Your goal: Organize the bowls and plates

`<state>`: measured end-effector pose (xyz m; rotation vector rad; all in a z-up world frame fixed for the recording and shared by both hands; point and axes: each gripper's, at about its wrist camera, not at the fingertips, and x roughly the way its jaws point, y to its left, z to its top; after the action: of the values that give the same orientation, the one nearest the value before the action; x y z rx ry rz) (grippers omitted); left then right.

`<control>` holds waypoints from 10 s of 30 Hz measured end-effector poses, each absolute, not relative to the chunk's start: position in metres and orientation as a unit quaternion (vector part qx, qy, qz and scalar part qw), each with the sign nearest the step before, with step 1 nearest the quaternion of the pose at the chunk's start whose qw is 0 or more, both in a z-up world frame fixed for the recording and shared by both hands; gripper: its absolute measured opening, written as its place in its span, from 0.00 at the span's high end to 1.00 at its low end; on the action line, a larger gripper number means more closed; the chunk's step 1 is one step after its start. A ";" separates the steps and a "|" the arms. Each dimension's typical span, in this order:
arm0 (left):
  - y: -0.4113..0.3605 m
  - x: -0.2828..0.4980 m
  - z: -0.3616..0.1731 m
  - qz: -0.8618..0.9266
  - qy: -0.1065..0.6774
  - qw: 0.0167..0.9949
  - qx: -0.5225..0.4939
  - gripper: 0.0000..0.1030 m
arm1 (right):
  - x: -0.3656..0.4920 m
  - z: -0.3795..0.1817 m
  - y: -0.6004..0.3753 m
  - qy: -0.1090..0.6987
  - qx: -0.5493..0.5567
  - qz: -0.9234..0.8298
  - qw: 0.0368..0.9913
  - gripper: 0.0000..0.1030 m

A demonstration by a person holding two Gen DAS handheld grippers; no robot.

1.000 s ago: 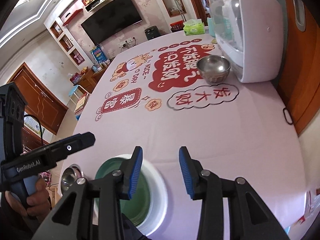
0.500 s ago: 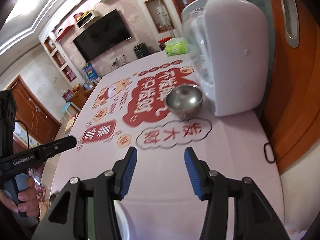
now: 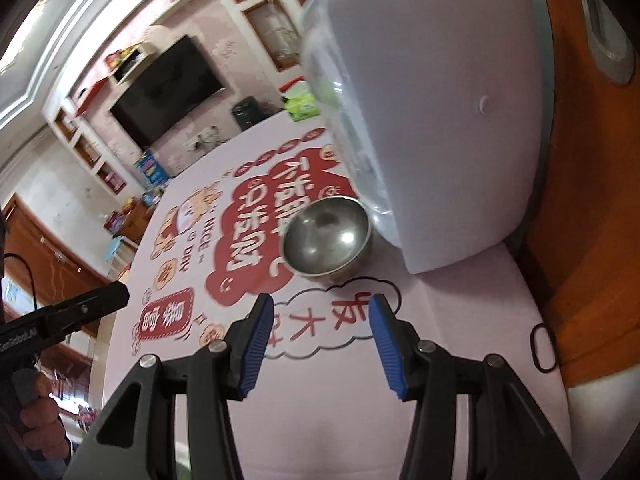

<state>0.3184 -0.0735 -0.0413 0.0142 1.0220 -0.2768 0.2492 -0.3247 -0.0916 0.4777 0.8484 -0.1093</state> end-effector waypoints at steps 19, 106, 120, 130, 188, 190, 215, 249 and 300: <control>-0.135 0.390 -0.093 -0.158 0.501 0.851 -0.003 0.34 | 0.276 -0.143 -0.347 0.371 0.284 -0.082 0.880 0.52; -0.102 0.260 -0.150 -0.178 0.592 0.778 -0.113 0.84 | 0.226 -0.120 -0.305 0.404 0.214 0.030 0.889 0.95; -0.068 0.192 -0.120 -0.179 0.565 0.796 -0.120 0.84 | 0.169 -0.090 -0.267 0.381 0.149 0.097 0.907 0.95; -0.044 0.147 -0.119 -0.148 0.573 0.795 -0.132 0.84 | 0.141 -0.097 -0.242 0.402 0.141 0.136 0.895 0.94; 0.233 0.066 -0.133 -0.047 0.600 0.782 -0.163 0.84 | 0.107 -0.108 0.053 0.446 -0.035 0.276 0.851 0.89; 0.241 0.063 -0.135 -0.047 0.603 0.780 -0.161 0.84 | 0.105 -0.112 0.062 0.450 -0.035 0.275 0.849 0.89; 0.300 0.076 -0.160 -0.138 0.646 0.746 -0.083 0.76 | 0.081 -0.142 0.130 0.496 -0.005 0.173 0.851 0.81; 0.330 0.109 -0.143 -0.117 0.595 0.794 0.042 0.52 | 0.081 -0.164 0.053 0.551 0.277 0.132 0.777 0.50; 0.328 0.135 -0.171 -0.246 0.604 0.758 0.001 0.38 | 0.097 -0.202 0.053 0.588 0.415 0.138 0.681 0.32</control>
<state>0.1352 0.3279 -0.1709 0.0012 1.3149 -0.5369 0.0968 0.0535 -0.2023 0.9318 1.3190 0.3088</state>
